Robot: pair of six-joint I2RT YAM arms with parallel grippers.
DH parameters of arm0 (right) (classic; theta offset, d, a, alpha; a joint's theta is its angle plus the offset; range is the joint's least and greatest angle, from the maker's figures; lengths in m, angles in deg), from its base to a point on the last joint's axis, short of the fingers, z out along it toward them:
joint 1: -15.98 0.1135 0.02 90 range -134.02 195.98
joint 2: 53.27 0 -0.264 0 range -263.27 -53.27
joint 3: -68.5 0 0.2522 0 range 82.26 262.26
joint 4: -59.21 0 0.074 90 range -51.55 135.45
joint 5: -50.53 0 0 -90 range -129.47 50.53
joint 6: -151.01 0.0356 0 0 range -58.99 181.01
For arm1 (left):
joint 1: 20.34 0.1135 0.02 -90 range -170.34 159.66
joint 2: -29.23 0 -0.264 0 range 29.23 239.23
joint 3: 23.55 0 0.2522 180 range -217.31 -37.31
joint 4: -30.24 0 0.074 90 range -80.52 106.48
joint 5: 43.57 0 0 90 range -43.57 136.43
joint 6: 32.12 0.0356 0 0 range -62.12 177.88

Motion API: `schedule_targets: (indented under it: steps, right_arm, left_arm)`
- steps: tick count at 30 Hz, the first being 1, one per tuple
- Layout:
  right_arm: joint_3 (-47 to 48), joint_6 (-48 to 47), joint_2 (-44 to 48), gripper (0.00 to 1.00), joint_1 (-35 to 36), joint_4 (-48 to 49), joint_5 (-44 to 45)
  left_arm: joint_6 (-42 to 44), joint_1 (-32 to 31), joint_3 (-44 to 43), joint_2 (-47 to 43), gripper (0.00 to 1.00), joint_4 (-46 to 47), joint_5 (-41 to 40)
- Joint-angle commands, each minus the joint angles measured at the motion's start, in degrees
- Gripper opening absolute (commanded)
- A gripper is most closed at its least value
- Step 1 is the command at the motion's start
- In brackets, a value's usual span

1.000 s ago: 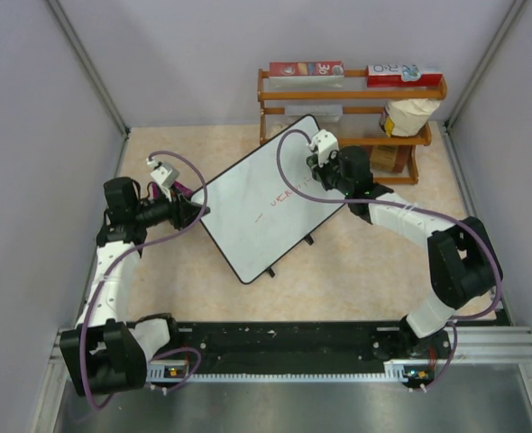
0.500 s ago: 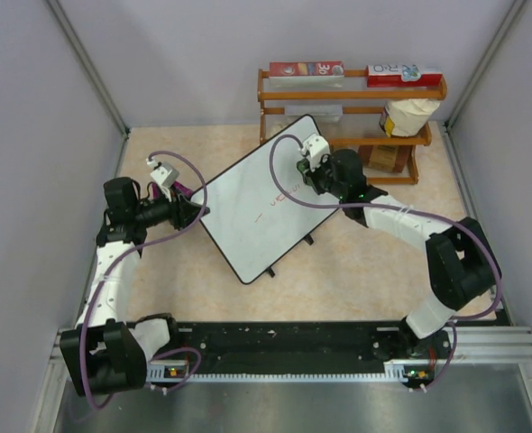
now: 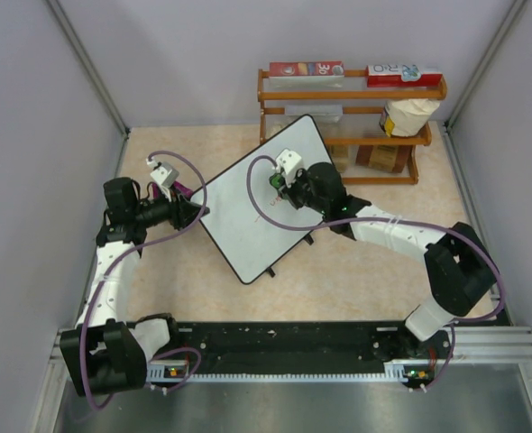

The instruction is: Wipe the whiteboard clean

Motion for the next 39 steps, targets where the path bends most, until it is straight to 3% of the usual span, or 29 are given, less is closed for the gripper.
schedule_targets:
  steps: [1,19,27,39]
  right_arm:
    - [-1.43,2.61,0.76,0.0,5.29,0.21,-4.29]
    - [-3.36,2.44,-2.32,0.0,14.09,0.91,-3.41]
    - [-4.5,-0.37,-1.18,0.0,13.82,2.4,-0.77]
    - [-4.51,-0.55,-0.47,0.0,6.97,2.85,-0.95]
  left_arm:
    - [8.31,-1.17,1.53,-0.77,0.0,0.13,-0.19]
    - [8.31,-1.26,1.62,-0.68,0.0,0.13,-0.46]
    - [8.49,-1.17,1.62,-0.68,0.0,0.13,-0.28]
    - [8.84,-1.17,1.79,-0.59,0.0,0.05,-0.37]
